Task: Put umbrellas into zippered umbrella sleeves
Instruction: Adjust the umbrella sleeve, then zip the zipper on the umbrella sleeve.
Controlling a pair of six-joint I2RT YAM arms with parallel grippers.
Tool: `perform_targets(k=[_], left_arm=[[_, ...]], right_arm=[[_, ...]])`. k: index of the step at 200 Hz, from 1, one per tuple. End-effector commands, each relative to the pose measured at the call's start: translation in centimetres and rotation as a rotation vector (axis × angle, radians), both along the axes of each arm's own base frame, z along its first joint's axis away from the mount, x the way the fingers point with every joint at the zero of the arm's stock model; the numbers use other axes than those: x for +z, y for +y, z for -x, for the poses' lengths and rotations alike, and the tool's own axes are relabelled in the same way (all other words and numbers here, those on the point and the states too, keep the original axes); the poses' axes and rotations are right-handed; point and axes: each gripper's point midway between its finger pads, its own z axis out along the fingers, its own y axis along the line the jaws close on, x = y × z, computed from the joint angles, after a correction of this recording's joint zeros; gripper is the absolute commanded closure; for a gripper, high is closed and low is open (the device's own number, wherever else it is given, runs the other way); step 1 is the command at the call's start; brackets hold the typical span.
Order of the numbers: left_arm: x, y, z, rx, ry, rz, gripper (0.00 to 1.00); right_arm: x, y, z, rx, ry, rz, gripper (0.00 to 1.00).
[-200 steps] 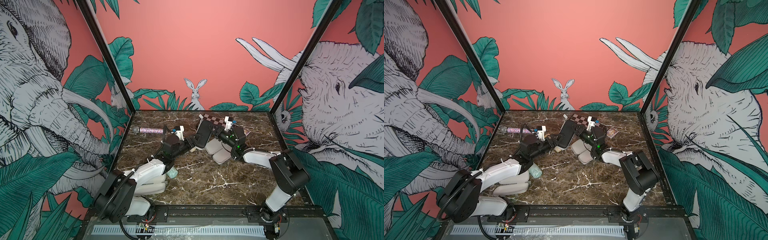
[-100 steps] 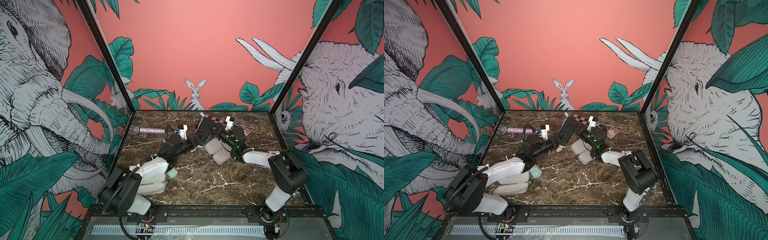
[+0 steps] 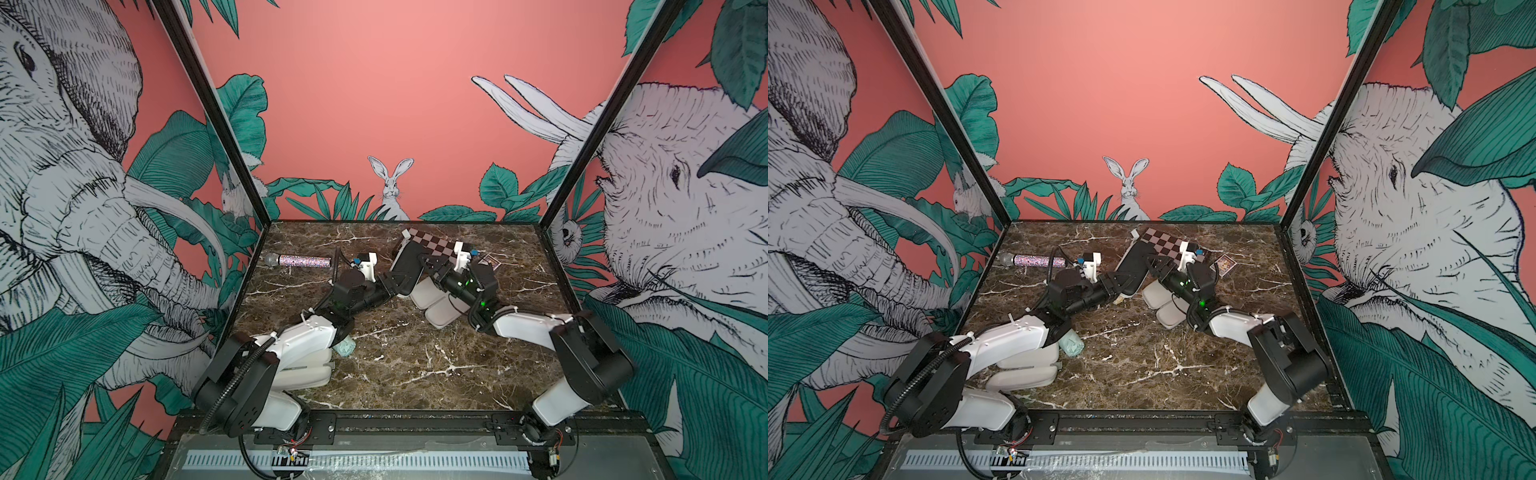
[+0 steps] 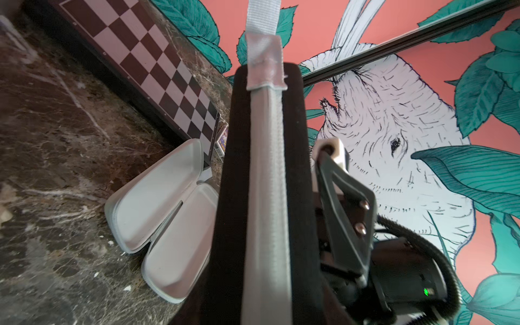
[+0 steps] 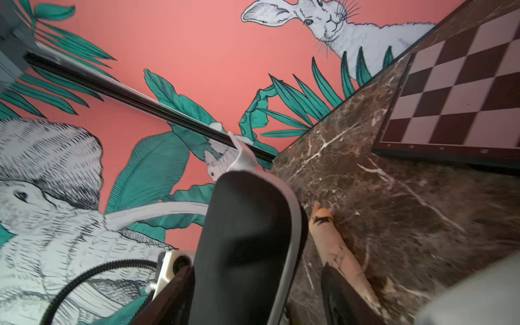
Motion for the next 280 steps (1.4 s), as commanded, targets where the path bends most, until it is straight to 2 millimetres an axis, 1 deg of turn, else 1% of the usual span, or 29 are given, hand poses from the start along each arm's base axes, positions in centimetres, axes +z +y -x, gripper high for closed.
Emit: perform_targets(k=[1, 14, 33, 46, 59, 81, 97, 128, 163, 184, 205, 226, 256, 280], left_arm=[[3.9, 0.4, -1.4, 0.045, -0.088, 0.069, 0.70], [3.8, 0.1, -1.6, 0.038, -0.088, 0.053, 0.70], [4.3, -0.4, -1.7, 0.015, -0.100, 0.064, 0.71], [4.7, -0.5, -1.7, 0.013, -0.108, 0.074, 0.71], [4.8, -0.4, -1.6, 0.017, -0.110, 0.071, 0.71], [4.8, -0.4, -1.4, 0.020, -0.107, 0.063, 0.71], [4.7, -0.7, -1.1, 0.012, -0.104, 0.059, 0.71], [4.7, -0.9, -1.0, 0.008, -0.103, 0.060, 0.71], [4.8, -1.1, -0.9, -0.001, -0.106, 0.063, 0.72], [4.6, -1.2, -0.8, -0.007, -0.102, 0.060, 0.73], [4.5, -1.2, -0.7, -0.008, -0.101, 0.062, 0.74], [4.4, -1.1, -0.6, -0.008, -0.100, 0.062, 0.76], [4.2, -1.1, -0.4, -0.011, -0.095, 0.060, 0.77], [4.1, -1.1, -0.2, -0.012, -0.093, 0.064, 0.77]], right_arm=[[-1.7, -0.6, 3.6, 0.047, -0.101, 0.229, 0.28], [-2.7, -0.7, 5.4, 0.078, -0.153, 0.372, 0.28], [-3.9, 0.8, 8.5, 0.192, -0.309, 0.616, 0.30], [-4.7, 1.5, 9.8, 0.232, -0.400, 0.696, 0.33], [-4.6, 2.2, 10.4, 0.237, -0.465, 0.720, 0.36], [-3.7, 3.6, 10.1, 0.222, -0.527, 0.729, 0.42], [-3.0, 4.4, 9.5, 0.193, -0.556, 0.723, 0.45], [-1.9, 5.9, 8.9, 0.187, -0.606, 0.702, 0.48], [-0.8, 6.4, 8.0, 0.157, -0.634, 0.709, 0.50], [-0.3, 7.0, 7.7, 0.156, -0.638, 0.690, 0.57], [-0.5, 7.1, 7.4, 0.147, -0.630, 0.687, 0.66], [-0.3, 6.9, 7.2, 0.131, -0.627, 0.691, 0.70], [0.5, 6.9, 7.0, 0.113, -0.633, 0.679, 0.78], [0.4, 7.0, 6.9, 0.114, -0.629, 0.681, 0.83]])
